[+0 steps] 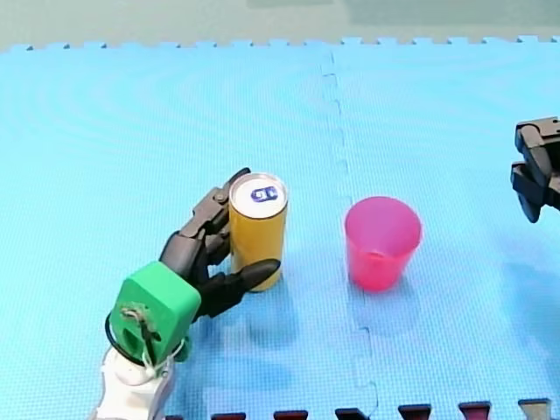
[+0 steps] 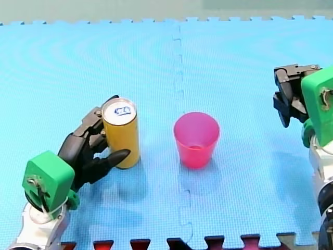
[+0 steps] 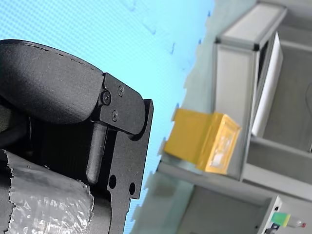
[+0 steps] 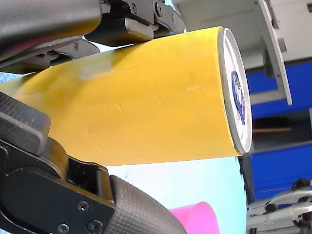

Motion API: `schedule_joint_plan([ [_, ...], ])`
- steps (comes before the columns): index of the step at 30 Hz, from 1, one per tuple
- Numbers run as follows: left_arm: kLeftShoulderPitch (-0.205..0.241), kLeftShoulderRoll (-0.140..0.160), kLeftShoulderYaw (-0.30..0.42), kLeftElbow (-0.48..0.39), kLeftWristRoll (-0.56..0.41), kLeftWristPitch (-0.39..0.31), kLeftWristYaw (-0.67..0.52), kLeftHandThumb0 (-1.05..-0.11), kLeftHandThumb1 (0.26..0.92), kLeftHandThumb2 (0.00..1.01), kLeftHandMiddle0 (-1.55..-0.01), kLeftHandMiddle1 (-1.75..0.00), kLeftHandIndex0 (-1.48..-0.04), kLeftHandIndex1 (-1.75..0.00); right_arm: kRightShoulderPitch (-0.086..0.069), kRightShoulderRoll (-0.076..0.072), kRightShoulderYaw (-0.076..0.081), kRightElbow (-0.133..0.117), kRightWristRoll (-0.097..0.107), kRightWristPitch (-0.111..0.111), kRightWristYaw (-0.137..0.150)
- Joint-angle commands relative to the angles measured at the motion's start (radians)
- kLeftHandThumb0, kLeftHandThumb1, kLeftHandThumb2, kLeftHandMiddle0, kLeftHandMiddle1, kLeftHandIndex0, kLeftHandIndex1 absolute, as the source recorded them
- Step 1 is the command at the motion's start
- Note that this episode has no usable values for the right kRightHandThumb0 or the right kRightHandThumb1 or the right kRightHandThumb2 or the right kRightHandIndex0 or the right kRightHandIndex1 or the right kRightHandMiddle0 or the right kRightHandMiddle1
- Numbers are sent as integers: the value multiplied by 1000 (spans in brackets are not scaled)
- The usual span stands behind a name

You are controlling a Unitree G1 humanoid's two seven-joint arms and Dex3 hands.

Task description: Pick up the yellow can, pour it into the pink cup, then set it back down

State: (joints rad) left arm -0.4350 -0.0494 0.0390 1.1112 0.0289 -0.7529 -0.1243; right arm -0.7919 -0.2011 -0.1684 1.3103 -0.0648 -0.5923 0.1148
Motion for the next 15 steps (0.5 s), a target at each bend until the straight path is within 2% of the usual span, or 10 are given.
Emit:
schedule_joint_plan([
  [1, -2, -3, 2, -5, 6, 11, 32, -1048, 769, 0, -321, -5, -288, -3, 2, -3, 1, -3, 0, -4, -3],
  [7, -9, -18, 5, -3, 6, 38, 85, -1048, 789, 9, -324, -4, -279, 0, 1, -7, 1, -2, 2, -1, -4],
  [15, -8, 1, 12, 1, 3, 46, 81, -1048, 812, 14, -315, -1, -276, 0, -9, -12, -8, 0, 12, 17, 9],
])
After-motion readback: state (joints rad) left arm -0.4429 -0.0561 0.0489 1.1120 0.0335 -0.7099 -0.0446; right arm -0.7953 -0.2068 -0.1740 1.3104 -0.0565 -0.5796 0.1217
